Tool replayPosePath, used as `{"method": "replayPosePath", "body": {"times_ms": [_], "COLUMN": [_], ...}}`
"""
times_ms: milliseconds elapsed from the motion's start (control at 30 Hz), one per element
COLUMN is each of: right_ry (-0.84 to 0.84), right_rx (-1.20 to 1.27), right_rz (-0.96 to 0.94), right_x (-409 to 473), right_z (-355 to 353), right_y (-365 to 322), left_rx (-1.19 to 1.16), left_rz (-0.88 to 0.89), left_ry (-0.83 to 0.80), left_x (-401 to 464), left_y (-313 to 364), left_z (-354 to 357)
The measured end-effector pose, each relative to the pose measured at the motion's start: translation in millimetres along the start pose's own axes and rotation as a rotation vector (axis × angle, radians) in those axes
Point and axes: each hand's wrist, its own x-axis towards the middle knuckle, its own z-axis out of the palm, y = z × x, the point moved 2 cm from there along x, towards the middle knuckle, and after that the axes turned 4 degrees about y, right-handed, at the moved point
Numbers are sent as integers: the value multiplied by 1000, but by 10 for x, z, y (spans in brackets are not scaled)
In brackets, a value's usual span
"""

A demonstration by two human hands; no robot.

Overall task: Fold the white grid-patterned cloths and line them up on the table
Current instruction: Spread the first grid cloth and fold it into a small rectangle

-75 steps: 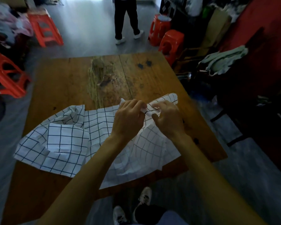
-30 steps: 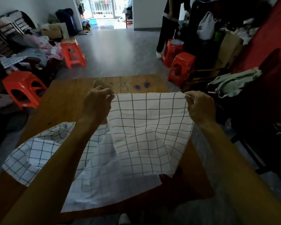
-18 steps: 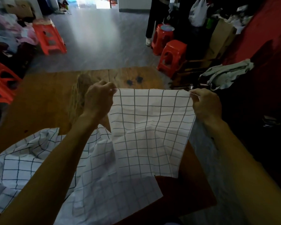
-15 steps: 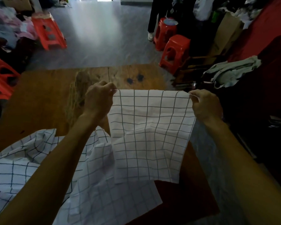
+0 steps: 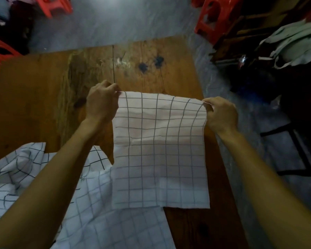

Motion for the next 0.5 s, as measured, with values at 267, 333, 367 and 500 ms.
{"method": "replayPosePath", "body": {"times_ms": [267, 333, 367, 500], "right_ry": [-75, -87, -93, -125], "right_rx": [33, 27, 15, -11], "right_rz": [4, 19, 30, 65], "right_x": [-349, -502, -591, -1012], "right_z": [86, 93, 104, 102], "right_y": [63, 42, 27, -80], "left_rx": [27, 30, 28, 15], "left_rz": [-36, -43, -44, -18], "left_ry": [-126, -166, -194, -283], "left_x": [-292, -437, -520, -913], "left_y": [-52, -59, -62, -55], "left_z": [139, 131, 132, 98]}}
